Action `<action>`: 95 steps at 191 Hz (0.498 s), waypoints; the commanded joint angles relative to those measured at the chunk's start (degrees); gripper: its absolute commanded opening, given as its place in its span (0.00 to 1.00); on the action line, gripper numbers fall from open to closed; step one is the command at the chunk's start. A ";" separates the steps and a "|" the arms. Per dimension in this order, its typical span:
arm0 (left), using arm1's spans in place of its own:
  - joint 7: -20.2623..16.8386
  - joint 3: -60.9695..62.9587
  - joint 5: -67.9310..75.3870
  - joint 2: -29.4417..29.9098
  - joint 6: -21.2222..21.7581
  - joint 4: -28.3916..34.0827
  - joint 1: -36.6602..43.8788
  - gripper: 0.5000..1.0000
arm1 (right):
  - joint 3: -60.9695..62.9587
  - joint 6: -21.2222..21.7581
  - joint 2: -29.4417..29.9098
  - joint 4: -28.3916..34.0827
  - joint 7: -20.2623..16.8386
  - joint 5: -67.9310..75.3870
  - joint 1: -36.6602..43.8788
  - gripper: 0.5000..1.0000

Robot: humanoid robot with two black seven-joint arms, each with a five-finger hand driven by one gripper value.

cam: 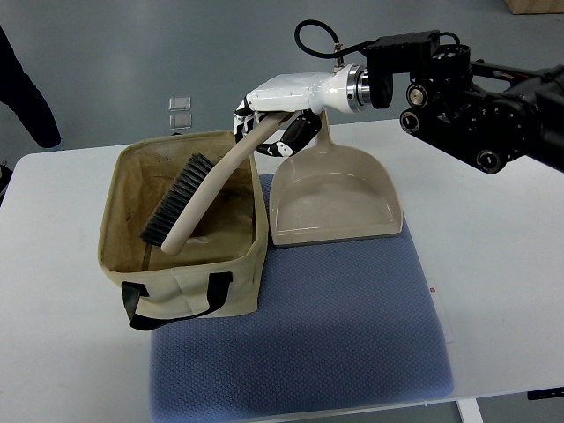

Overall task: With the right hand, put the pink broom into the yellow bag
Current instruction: 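Carry the brush over the beige bag and lower it bristles-first inside, then open the right hand, release the brush, and raise the hand away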

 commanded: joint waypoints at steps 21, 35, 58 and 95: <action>0.02 0.00 0.00 0.00 0.00 0.00 0.00 1.00 | -1.39 -1.84 0.80 -0.52 -1.23 -0.32 -0.74 0.38; 0.02 0.00 0.00 0.00 0.00 0.00 0.00 1.00 | -1.30 -2.28 0.71 -0.52 -1.23 0.12 -0.74 0.62; -0.07 0.00 0.00 0.00 0.00 0.00 0.00 1.00 | -0.77 -2.72 0.62 -0.43 -1.23 0.47 -0.65 0.77; 0.02 0.00 0.00 0.00 0.00 0.00 0.00 1.00 | -0.33 -2.81 0.01 -0.43 -1.23 1.08 -0.65 0.79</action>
